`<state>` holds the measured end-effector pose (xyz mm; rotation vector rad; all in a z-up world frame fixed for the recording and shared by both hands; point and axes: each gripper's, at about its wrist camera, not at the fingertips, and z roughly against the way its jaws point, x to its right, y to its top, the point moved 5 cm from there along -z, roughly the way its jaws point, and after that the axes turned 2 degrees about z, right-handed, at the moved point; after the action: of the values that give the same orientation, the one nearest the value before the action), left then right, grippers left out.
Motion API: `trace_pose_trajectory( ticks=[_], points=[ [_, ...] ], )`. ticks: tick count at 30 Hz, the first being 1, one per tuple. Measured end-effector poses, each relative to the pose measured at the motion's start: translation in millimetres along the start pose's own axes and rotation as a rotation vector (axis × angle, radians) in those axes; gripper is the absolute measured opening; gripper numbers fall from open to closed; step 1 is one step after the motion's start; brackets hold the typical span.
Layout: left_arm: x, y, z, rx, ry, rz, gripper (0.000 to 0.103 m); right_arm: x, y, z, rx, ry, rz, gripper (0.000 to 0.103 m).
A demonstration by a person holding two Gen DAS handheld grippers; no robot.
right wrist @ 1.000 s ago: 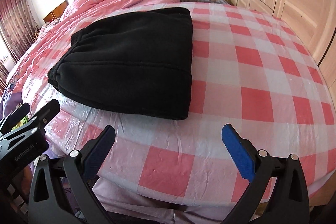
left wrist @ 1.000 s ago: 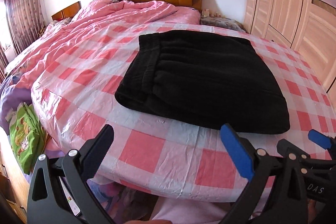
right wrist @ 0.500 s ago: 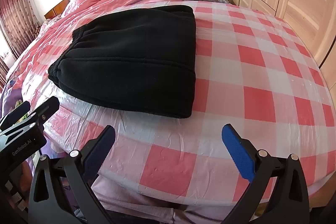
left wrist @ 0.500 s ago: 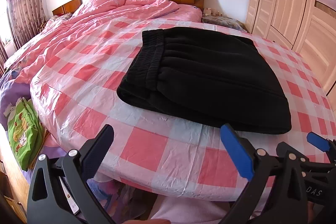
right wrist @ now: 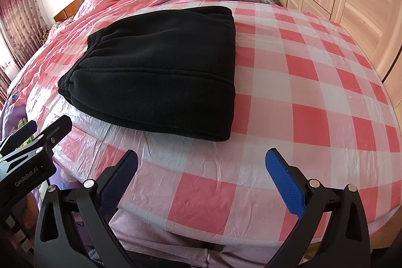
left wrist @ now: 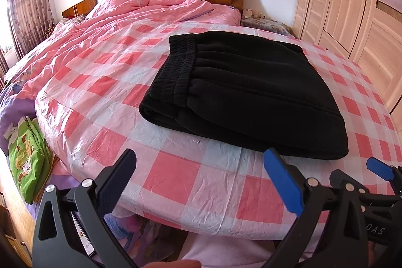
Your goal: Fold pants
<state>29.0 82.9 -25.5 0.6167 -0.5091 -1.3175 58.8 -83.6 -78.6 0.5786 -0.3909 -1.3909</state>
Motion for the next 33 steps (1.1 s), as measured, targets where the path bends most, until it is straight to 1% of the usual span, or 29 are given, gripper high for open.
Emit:
trace_pose_trajectory(
  ticks=[18, 27, 28, 30, 33],
  points=[
    [-1.4, -0.6, 0.2, 0.012, -0.007, -0.005, 0.101, 0.2, 0.1, -0.2, 0.000, 0.001, 0.000, 0.099],
    [-4.7, -2.9, -4.4, -0.009, -0.021, 0.012, 0.101, 1.2, -1.1, -3.2, -0.006, 0.006, 0.005, 0.099],
    [-5.8, -3.5, -4.5, -0.004, -0.014, 0.017, 0.101, 1.8, -1.3, -3.8, -0.008, 0.007, 0.004, 0.099],
    [-8.0, -4.2, -3.2, 0.010, 0.023, 0.016, 0.101, 2.6, -2.1, -4.6, -0.011, 0.008, 0.001, 0.099],
    [-7.4, -4.1, -3.1, 0.006, 0.020, 0.008, 0.101, 3.9, -2.6, -5.8, -0.012, 0.011, -0.001, 0.099]
  ],
)
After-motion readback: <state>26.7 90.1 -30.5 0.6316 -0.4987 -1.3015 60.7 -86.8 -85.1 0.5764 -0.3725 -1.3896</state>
